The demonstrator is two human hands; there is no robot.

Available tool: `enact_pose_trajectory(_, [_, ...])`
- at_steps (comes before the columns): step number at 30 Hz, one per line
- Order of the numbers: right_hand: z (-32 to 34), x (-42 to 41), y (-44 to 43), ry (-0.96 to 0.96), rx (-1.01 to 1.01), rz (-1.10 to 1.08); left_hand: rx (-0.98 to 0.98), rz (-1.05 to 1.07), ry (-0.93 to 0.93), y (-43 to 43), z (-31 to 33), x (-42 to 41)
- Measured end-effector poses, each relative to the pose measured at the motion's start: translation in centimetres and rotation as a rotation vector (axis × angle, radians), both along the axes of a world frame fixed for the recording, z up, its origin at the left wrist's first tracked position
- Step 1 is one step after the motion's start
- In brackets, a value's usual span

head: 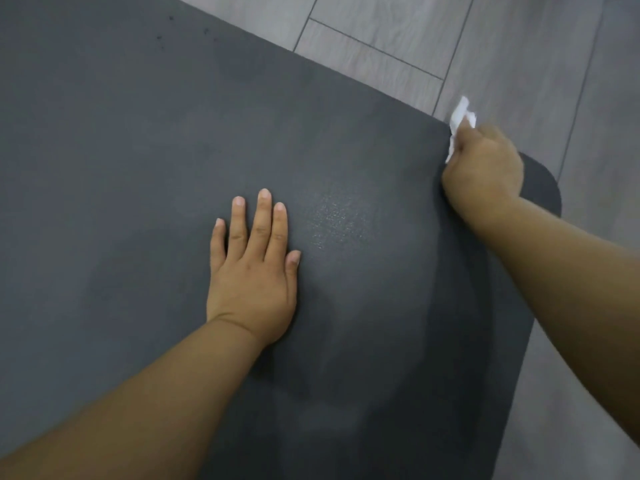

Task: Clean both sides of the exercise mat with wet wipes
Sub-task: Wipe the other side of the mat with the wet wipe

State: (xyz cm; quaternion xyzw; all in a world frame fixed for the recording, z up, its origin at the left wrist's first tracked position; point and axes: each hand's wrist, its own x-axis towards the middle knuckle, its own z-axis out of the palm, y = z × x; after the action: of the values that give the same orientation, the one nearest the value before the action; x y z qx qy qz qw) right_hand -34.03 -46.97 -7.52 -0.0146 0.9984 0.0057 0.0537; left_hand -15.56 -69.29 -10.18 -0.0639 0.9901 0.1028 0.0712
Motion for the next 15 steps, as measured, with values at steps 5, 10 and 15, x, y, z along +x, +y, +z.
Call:
enact_pose_trajectory(5, [-1.3, 8.9, -3.8, 0.075, -0.173, 0.490, -0.022, 0.010, -0.039, 0.1, 0.4, -0.2])
enact_pose_trajectory(10, [-0.5, 10.3, -0.1, 0.057, -0.102, 0.735, -0.045, 0.043, -0.115, 0.6, 1.0, -0.3])
enact_pose_trajectory(15, [0.6, 2.5, 6.0, -0.007, 0.086, 0.153, 0.063, 0.075, -0.111, 3.0, 2.7, -1.4])
